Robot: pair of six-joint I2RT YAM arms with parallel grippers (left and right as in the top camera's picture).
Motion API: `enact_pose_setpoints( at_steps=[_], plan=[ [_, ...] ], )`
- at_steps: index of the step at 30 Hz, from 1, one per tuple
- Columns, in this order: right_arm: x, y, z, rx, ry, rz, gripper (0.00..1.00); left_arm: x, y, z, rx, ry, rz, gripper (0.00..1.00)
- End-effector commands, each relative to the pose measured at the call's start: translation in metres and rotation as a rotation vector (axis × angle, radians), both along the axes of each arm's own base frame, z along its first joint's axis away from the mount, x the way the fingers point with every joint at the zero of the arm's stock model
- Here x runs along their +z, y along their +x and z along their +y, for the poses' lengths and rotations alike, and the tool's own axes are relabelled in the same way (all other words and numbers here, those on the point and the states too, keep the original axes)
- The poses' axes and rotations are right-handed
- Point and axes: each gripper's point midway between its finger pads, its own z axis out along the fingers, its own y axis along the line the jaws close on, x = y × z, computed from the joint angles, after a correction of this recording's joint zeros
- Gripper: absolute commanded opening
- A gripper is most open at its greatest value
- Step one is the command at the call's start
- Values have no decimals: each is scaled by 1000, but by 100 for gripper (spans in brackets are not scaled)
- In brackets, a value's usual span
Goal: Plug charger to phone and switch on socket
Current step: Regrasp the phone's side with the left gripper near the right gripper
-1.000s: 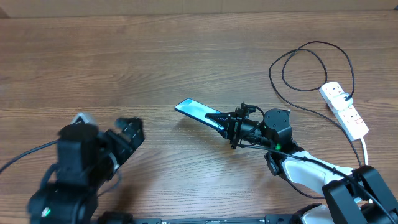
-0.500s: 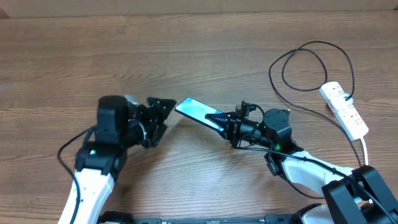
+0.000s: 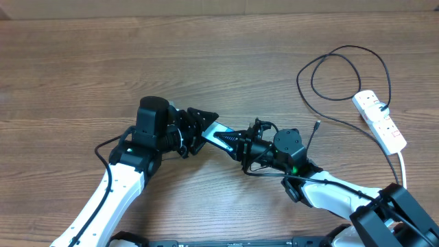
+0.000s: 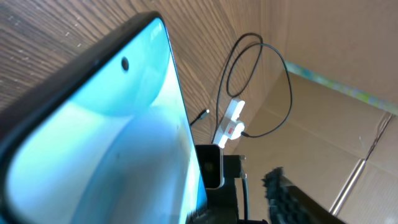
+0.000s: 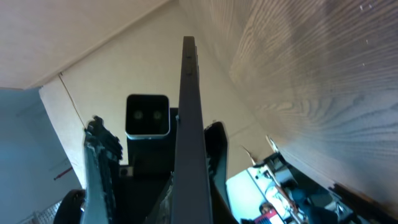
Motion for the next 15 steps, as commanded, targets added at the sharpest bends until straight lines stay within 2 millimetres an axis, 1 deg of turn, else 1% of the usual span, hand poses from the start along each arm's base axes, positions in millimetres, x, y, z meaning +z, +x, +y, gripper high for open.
enact_pose_setpoints(
  at_steps=[1, 4, 7, 10, 15],
  plan=[
    [7, 6, -1, -38, 11, -25, 4, 1, -1, -4, -12, -18, 4, 49],
    [7, 6, -1, -46, 25, 6, 4, 3, 1, -4, -9, -20, -8, 42],
    [8, 6, 0, -51, 46, 41, 4, 3, 1, -4, -8, -19, -11, 41],
    [10, 5, 1, -46, 52, 40, 4, 3, 2, -4, -7, -18, -11, 40],
    [12, -1, 7, -32, 77, 80, 4, 2, 2, -3, -4, -15, -12, 32]
  ],
)
